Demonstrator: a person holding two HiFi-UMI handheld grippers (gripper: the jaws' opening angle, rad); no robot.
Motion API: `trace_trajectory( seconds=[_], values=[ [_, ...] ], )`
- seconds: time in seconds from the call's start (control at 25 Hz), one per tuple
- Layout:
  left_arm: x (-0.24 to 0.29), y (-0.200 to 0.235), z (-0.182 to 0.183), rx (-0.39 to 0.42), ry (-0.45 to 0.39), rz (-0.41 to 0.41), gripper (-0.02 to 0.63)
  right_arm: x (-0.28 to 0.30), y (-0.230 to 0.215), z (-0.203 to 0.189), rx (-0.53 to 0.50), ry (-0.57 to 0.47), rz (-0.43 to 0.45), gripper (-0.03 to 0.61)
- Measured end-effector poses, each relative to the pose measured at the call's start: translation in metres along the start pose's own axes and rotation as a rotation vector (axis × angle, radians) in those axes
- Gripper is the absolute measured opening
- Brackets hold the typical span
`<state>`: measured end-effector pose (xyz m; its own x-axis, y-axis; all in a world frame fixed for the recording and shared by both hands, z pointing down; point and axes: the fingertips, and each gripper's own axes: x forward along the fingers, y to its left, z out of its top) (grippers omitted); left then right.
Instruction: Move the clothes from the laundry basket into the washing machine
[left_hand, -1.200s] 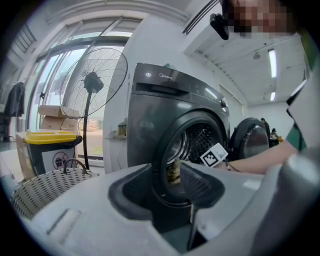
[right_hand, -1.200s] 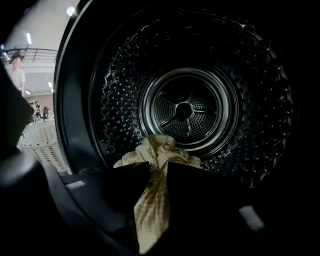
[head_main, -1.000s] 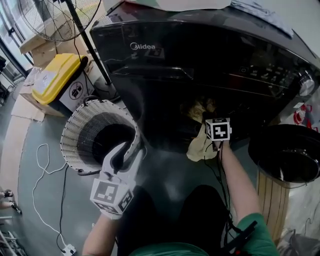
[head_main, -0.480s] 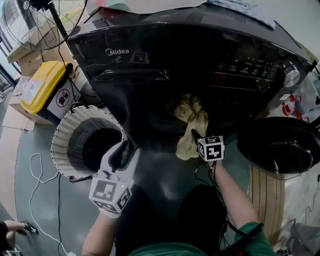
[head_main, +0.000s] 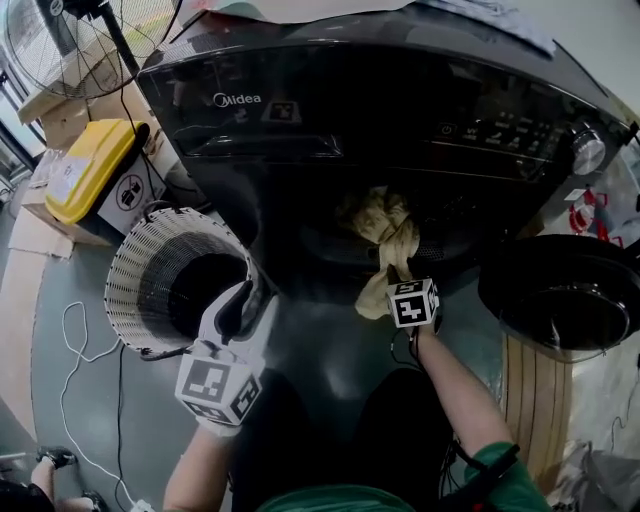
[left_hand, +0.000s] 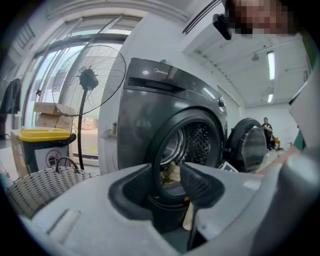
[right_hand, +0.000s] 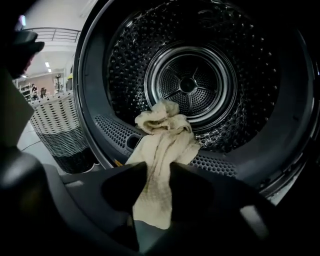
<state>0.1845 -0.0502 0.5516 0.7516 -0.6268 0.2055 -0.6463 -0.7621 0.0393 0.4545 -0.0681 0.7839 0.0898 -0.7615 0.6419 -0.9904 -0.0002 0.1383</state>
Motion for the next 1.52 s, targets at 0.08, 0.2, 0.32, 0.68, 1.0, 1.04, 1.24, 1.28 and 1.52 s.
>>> trace_trajectory(
  seconds=[0.08, 0.2, 0.32, 0.68, 1.0, 1.04, 1.24, 1.28, 1.52],
  values=[
    [-0.003, 0.002, 0.000, 0.000, 0.001, 0.007, 0.175, -0.002, 0.003, 0.006, 0.014, -0.008, 0.035, 0.072],
    [-0.008, 0.005, 0.000, -0.003, 0.002, 0.017, 0.175, -0.008, -0.003, 0.033, 0.091, -0.075, 0.097, 0.058],
    [-0.015, 0.009, 0.002, 0.003, 0.000, 0.033, 0.175, -0.017, -0.023, 0.079, 0.139, -0.188, 0.104, 0.058],
    [-0.034, 0.019, 0.008, 0.014, -0.006, 0.073, 0.172, -0.012, -0.061, 0.143, 0.043, -0.314, -0.059, 0.132],
    [-0.027, 0.018, 0.004, 0.005, 0.001, 0.061, 0.172, 0.003, -0.052, 0.081, 0.116, -0.131, -0.002, 0.298],
    [-0.024, 0.016, 0.004, 0.004, 0.001, 0.055, 0.172, -0.003, -0.052, 0.078, 0.124, -0.135, -0.005, 0.302],
    [-0.009, 0.007, -0.001, 0.002, 0.007, 0.019, 0.172, -0.030, -0.042, 0.046, 0.151, -0.139, -0.026, 0.302],
    [-0.006, 0.007, -0.002, -0.001, 0.009, 0.014, 0.172, -0.031, -0.034, 0.036, 0.147, -0.127, -0.019, 0.302],
    [0.005, -0.004, -0.006, 0.007, 0.024, -0.015, 0.172, 0.000, 0.010, -0.013, -0.110, 0.007, -0.026, 0.348]
  ],
)
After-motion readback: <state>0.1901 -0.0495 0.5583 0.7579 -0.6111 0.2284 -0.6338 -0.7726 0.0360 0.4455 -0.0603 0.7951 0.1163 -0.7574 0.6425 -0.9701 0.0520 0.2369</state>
